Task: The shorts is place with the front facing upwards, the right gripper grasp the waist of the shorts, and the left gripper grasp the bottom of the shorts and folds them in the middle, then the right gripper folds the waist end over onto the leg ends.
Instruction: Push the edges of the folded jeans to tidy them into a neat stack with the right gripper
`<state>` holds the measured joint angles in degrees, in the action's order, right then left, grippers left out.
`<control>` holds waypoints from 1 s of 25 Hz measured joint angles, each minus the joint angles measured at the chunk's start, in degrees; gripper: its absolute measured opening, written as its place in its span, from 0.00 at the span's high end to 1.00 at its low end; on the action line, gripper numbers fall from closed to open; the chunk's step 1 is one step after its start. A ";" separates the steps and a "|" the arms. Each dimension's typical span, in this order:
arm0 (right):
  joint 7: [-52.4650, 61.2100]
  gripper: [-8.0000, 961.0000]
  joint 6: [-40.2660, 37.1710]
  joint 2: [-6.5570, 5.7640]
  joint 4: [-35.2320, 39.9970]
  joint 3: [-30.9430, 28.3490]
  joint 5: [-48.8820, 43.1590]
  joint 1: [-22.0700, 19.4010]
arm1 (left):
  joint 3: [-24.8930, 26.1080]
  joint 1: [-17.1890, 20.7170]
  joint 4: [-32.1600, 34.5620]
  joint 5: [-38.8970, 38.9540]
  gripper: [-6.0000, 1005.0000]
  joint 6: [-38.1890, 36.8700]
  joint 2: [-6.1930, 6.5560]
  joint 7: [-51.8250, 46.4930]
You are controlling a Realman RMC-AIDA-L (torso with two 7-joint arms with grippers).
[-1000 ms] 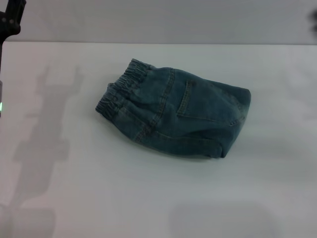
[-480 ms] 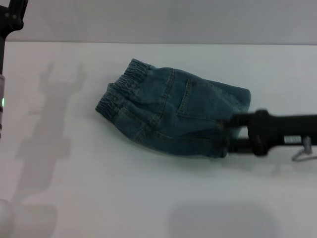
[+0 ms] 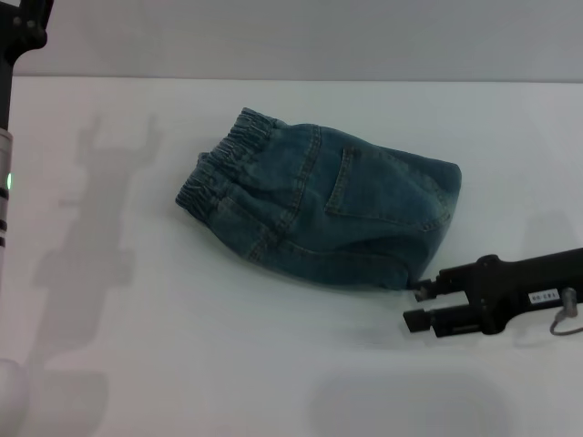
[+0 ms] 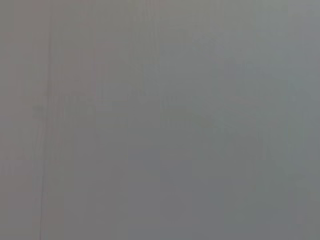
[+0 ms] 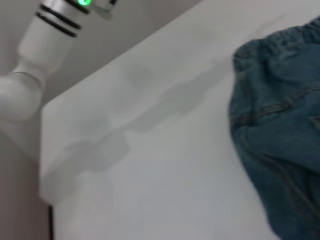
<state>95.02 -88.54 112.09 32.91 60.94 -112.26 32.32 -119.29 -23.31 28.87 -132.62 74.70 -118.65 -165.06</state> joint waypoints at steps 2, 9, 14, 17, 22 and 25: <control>0.03 0.41 1.69 0.21 0.00 -0.37 0.03 -0.09 | -0.10 -0.06 0.00 0.00 0.16 0.00 0.00 0.00; 0.68 0.41 7.83 1.05 0.00 -1.92 0.02 -0.23 | -0.30 0.05 0.02 0.00 0.16 0.35 0.00 0.00; 0.69 0.41 12.42 1.81 -0.01 -3.05 0.07 -0.26 | -0.33 0.33 0.05 0.00 0.16 0.43 0.00 0.00; 0.59 0.41 15.01 2.37 0.09 -3.75 0.15 -0.30 | -0.33 0.42 0.05 0.00 0.16 0.49 0.01 0.00; 0.37 0.41 19.97 3.27 0.43 -4.87 0.40 -0.38 | -0.32 0.30 0.01 0.00 0.16 0.49 0.07 0.00; -0.36 0.41 22.41 3.89 0.65 -7.13 0.49 -0.51 | -0.29 0.11 -0.46 0.00 0.16 0.36 0.08 0.00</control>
<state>94.66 -66.13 115.99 33.56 53.82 -111.77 31.81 -119.59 -23.21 28.40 -132.63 75.06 -118.57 -165.06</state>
